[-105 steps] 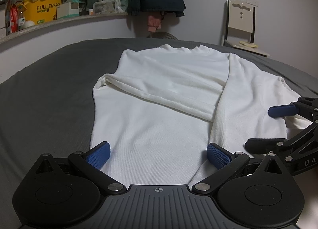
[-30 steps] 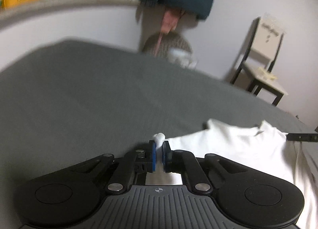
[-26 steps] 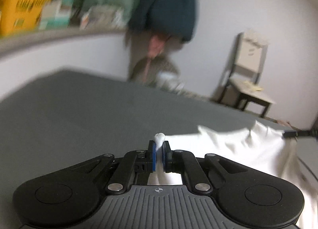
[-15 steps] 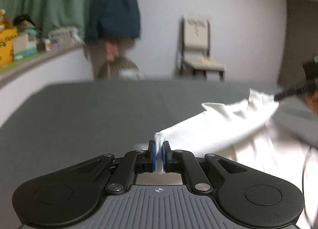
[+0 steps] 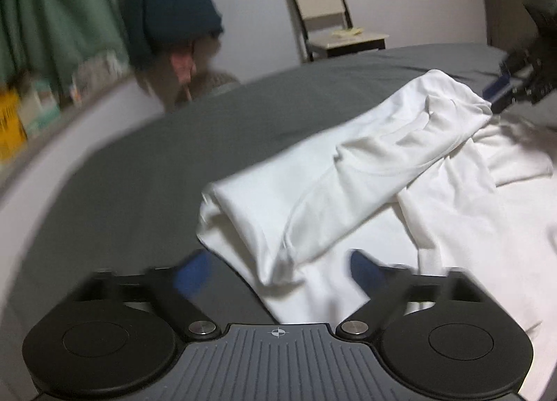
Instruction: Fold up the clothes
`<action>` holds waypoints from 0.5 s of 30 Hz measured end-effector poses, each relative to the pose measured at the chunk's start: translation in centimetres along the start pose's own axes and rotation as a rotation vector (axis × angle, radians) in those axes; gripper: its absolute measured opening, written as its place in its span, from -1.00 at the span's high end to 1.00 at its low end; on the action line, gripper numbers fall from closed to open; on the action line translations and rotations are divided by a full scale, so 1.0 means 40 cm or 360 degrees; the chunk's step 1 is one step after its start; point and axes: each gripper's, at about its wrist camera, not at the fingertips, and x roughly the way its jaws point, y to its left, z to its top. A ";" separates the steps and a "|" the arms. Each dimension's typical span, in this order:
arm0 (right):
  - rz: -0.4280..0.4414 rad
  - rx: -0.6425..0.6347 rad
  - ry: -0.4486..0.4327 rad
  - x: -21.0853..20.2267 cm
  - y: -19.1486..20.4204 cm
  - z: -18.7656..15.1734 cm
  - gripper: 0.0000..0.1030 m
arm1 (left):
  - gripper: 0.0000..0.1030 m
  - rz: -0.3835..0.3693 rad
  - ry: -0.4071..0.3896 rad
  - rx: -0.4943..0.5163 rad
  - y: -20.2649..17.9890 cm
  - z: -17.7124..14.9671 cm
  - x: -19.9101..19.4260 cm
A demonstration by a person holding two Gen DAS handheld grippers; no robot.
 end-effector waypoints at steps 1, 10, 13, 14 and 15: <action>-0.0009 -0.0063 -0.0009 -0.008 0.012 0.001 0.10 | -0.80 -0.0002 -0.0007 0.0045 0.000 0.003 -0.008; 0.0078 -0.0396 -0.0003 0.017 0.064 0.031 -0.21 | -0.79 -0.0038 0.0028 0.0310 0.000 0.072 0.021; 0.0143 -0.0365 0.0013 0.034 0.053 0.042 -0.21 | -0.79 -0.0086 0.0071 0.0363 -0.002 0.081 0.058; 0.0168 -0.0345 0.0019 0.040 0.047 0.044 -0.21 | -0.71 -0.0119 0.0093 0.0354 0.000 0.084 0.071; 0.0193 -0.0328 0.0027 0.046 0.042 0.044 -0.21 | -0.66 -0.0157 0.0124 0.0338 0.003 0.086 0.086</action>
